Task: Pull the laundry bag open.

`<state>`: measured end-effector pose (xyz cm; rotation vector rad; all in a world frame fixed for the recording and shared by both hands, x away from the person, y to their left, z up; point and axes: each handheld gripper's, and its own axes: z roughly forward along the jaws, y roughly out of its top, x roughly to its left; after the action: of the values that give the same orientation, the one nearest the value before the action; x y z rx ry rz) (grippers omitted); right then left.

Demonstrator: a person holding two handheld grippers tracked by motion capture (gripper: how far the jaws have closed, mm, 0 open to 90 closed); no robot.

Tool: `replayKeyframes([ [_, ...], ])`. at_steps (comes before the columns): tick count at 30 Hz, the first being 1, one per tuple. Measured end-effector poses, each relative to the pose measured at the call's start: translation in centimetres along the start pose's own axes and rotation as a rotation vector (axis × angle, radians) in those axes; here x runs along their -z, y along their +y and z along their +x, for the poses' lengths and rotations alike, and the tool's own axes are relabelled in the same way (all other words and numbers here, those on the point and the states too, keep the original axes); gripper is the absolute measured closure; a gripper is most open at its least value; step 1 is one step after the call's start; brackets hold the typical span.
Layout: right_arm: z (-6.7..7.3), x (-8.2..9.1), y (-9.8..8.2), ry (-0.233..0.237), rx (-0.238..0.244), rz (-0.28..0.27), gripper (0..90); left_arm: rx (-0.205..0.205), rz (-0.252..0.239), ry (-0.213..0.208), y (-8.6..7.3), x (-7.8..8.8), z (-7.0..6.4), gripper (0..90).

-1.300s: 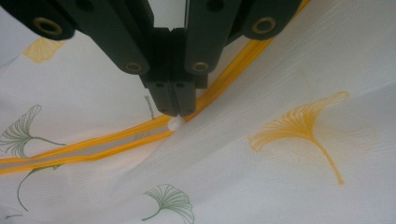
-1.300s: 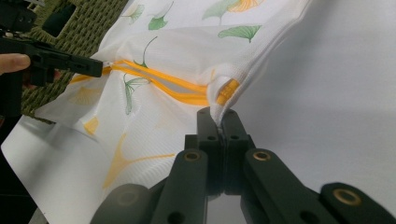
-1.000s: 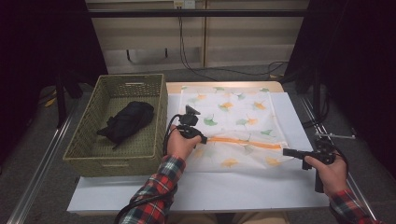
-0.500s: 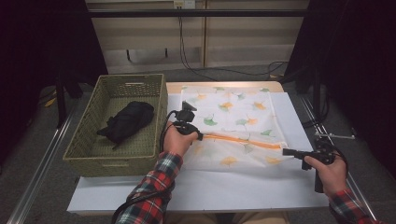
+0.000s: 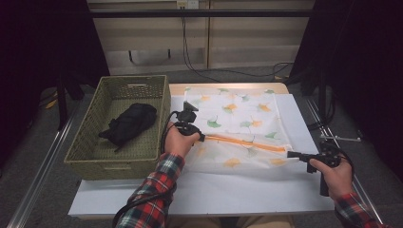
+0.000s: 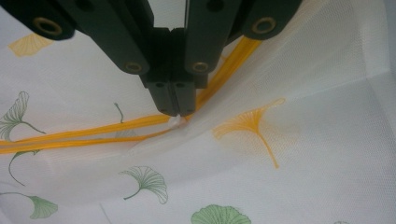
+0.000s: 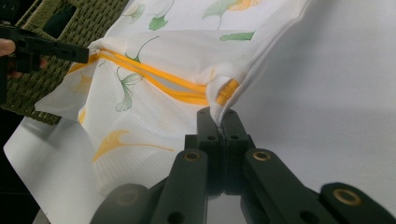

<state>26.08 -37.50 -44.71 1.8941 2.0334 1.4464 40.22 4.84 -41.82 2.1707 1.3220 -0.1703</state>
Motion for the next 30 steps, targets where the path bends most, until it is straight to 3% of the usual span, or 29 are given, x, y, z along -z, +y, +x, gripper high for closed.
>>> replayKeyframes([
  [5, 0.0, 0.1, 0.0, 0.003, 0.003, -0.004, 89.8, 0.023, -0.010, -0.003, 0.0, -0.1, 0.0, 90.0],
  [16, 0.0, 0.0, 0.0, -0.004, 0.004, 0.000, 89.8, 0.008, -0.001, 0.011, 0.1, 0.5, 0.3, 90.0],
  [17, 0.0, 0.0, 0.0, -0.004, 0.003, -0.001, 89.7, 0.023, -0.007, 0.006, 0.1, 0.5, 0.3, 90.0],
  [29, 0.0, 0.2, 0.1, -0.005, -0.004, -0.005, 89.8, 0.022, -0.011, 0.009, 0.3, 1.0, 0.3, 90.0],
  [30, 0.0, 0.2, 0.1, -0.006, -0.005, -0.005, 89.8, 0.018, -0.011, 0.024, 0.3, 1.1, 0.3, 90.0],
])
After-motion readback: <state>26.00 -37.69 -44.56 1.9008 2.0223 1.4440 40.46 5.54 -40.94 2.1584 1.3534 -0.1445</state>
